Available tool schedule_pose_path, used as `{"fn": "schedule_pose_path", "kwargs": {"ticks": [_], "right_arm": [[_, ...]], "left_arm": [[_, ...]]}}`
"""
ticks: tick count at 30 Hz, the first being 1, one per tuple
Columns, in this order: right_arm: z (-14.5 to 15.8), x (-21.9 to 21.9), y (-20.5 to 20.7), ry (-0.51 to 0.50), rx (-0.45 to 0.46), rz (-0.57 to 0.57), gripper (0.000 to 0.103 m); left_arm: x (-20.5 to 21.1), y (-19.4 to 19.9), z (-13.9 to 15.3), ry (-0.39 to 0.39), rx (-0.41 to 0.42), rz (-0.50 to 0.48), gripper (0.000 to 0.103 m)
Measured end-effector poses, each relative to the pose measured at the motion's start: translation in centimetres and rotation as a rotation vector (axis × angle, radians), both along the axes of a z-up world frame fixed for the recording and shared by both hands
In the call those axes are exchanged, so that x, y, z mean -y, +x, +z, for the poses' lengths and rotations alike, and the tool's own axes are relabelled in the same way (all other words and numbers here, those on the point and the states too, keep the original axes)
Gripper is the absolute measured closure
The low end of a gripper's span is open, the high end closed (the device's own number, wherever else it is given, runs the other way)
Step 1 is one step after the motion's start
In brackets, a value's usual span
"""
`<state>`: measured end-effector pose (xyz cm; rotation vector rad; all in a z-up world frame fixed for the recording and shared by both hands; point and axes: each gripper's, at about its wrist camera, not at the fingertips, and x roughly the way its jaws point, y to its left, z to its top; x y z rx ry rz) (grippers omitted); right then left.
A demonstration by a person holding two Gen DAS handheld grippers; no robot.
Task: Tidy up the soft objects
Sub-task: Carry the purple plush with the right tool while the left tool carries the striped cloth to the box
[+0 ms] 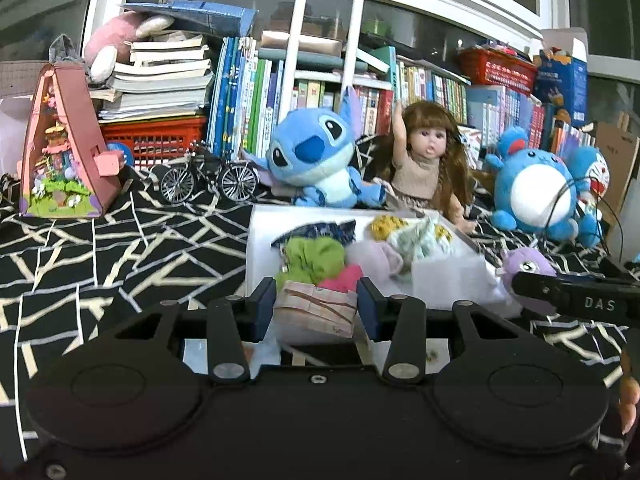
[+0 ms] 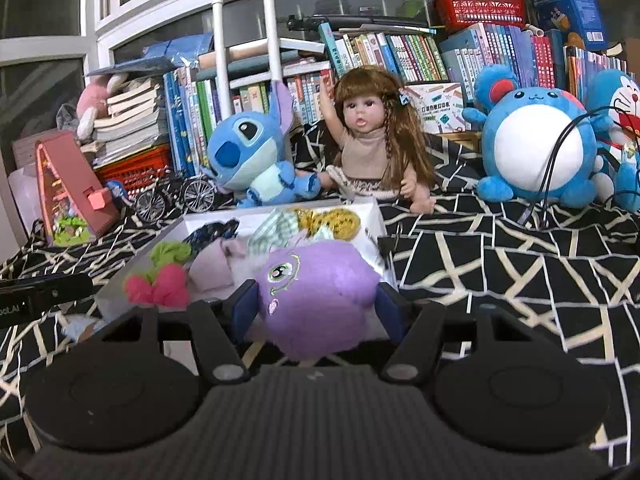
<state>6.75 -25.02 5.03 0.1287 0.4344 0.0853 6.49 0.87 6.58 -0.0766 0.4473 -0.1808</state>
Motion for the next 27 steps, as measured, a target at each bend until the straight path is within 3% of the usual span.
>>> {"fn": "schedule_pose_path", "kwargs": {"ticks": [14,21,27], "right_arm": [[3.4,1.9,7.3,0.027,-0.055,-0.017,0.037],[2.3,1.4,11.2,0.034,-0.153,0.001,0.037],[0.9,1.0,12.6,0.057,-0.203,0.009,0.037]], "left_arm": [[0.7,9.6,2.2,-0.04,-0.029,0.02,0.061],[2.0,13.9,0.5,-0.027,-0.094,0.025,0.061],[3.1,15.0,-1.1,-0.009,-0.117,0.019,0.061]]}}
